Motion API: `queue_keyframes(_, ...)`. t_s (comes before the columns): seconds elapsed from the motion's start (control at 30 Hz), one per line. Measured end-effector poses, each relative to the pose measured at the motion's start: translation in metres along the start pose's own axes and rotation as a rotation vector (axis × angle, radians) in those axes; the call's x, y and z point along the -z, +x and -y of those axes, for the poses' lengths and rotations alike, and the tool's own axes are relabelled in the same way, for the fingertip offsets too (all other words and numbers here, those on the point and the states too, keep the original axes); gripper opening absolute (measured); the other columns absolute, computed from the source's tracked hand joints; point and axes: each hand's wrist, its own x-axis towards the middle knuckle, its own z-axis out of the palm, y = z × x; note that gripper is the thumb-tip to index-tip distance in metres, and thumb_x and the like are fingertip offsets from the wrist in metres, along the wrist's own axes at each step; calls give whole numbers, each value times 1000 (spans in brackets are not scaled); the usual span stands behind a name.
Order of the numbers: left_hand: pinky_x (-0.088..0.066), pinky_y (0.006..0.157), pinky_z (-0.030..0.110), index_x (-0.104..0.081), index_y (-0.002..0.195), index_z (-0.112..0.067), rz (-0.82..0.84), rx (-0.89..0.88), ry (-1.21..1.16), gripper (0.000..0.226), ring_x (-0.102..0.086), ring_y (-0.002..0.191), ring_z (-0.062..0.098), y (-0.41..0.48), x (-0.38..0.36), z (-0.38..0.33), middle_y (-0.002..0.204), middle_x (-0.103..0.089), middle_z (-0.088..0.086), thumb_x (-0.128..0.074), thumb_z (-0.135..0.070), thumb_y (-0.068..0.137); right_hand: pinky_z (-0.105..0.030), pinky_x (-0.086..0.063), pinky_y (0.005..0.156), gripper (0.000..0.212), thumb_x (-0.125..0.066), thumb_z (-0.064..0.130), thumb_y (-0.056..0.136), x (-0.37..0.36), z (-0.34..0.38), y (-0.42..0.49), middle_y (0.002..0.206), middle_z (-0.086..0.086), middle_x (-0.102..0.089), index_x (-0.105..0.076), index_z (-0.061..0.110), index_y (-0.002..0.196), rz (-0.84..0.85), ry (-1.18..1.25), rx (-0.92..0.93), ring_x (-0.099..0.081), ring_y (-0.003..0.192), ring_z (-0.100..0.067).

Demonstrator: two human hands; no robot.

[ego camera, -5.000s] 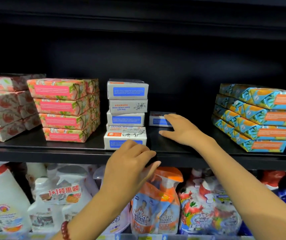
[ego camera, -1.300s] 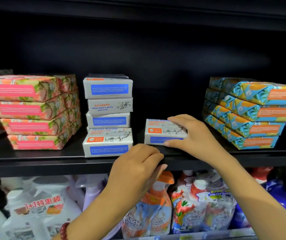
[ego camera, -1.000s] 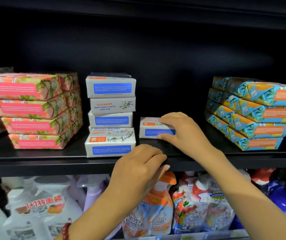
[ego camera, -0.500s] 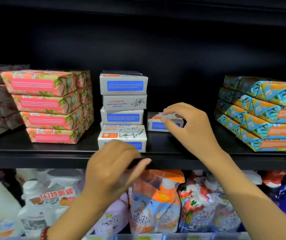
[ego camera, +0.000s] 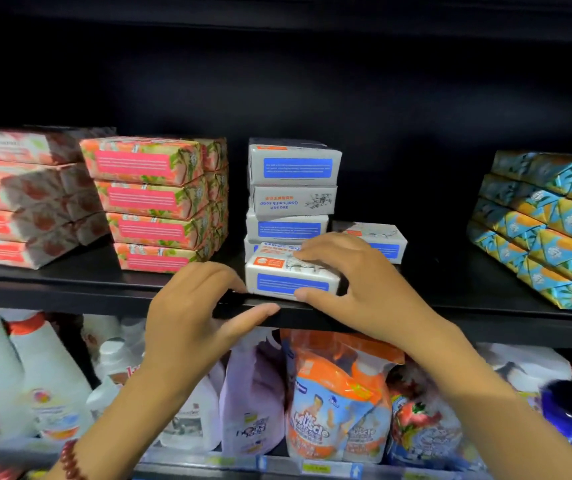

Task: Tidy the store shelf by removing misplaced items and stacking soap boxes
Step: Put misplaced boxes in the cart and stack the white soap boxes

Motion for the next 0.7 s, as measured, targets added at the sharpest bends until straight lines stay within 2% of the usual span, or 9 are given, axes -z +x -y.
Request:
queue_keyframes(0.07,-45,67,27,-68,76,-11,21,4,6,47,-60,74,16,1,-1,0,78,-66,-2,-63,-57,79,-23,-41,88,44,-65,44,72,8,-3,-2,114,8,-54,-60,21,110,-3,-15,-32,-47,107,-8)
queue_keyframes(0.13,-45,68,27,-71,77,-11,28,-2,14,48,-62,75,18,0,-2,0,77,-68,-2,-62,-58,78,-23,-39,89,46,-70,45,75,12,-4,-2,113,10,-50,-55,23,112,14,-22,-75,-44,108,-6)
queue_keyframes(0.27,-44,65,29,-71,76,-11,75,-14,21,50,-61,72,20,2,-2,1,74,-68,-3,-62,-60,76,-18,-28,97,77,-66,58,74,7,-3,-2,135,8,-42,-37,27,139,97,-112,-160,-35,124,-7)
queue_keyframes(0.37,-43,61,29,-71,74,-13,103,-28,3,51,-61,69,18,13,6,-1,72,-67,-5,-60,-63,75,-16,-31,94,76,-69,56,72,6,-5,-6,133,9,-45,-41,26,137,48,-72,-155,-38,122,-6)
queue_keyframes(0.43,-46,62,32,-72,78,-10,49,-84,-10,48,-63,72,19,28,14,-7,76,-69,-1,-63,-57,78,-23,-37,97,75,-71,55,70,11,-9,-13,130,10,-47,-44,26,133,5,-52,-144,-40,121,-7)
queue_keyframes(0.53,-50,76,35,-70,92,-3,-37,-187,-17,44,-64,87,23,68,22,-19,93,-70,7,-65,-47,84,-26,-39,99,75,-74,52,68,19,-15,-23,129,10,-49,-47,25,132,-62,-34,-161,-42,119,-7)
queue_keyframes(0.6,-43,89,27,-66,104,-5,-22,-193,4,45,-60,99,21,99,22,-27,105,-67,7,-65,-45,85,-19,-38,95,72,-76,49,67,24,-19,-30,121,17,-50,-50,26,130,-110,-10,-160,-44,114,-4)
queue_keyframes(0.7,-33,92,21,-59,120,-13,92,-164,103,55,-52,112,19,136,13,-32,118,-60,4,-65,-51,82,-6,-33,86,69,-75,51,65,29,-22,-39,107,32,-41,-53,26,125,-167,4,-159,-41,105,3)
